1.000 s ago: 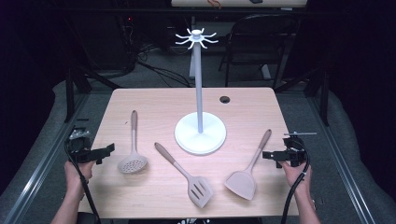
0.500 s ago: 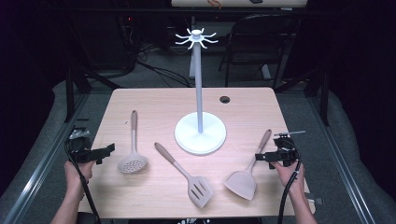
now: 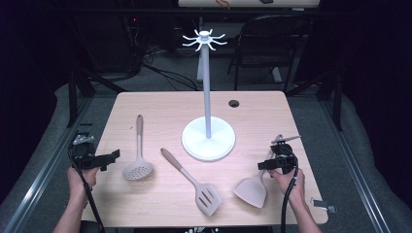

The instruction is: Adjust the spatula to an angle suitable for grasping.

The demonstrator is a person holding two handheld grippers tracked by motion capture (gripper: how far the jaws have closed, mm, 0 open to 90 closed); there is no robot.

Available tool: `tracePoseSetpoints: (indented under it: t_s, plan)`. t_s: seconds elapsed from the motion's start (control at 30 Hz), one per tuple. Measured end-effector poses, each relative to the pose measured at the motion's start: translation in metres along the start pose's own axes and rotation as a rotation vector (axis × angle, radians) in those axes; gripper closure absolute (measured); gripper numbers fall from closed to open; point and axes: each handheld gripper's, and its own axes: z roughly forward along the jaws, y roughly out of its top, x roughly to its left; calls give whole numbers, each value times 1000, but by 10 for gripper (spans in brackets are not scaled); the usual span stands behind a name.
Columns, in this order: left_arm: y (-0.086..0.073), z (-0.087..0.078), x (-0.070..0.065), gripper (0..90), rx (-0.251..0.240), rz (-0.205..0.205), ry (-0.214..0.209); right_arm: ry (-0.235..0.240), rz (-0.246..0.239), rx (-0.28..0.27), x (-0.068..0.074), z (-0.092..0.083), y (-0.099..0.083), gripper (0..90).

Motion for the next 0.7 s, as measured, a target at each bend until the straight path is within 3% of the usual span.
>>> tracePoseSetpoints:
  t_s: [0.27,0.7]
  plan:
    - [0,1,-1,3,13,6,1,-32,-9,68,8,12,-1,496]
    - [0,1,-1,6,19,2,0,-12,-41,59,14,17,0,576]
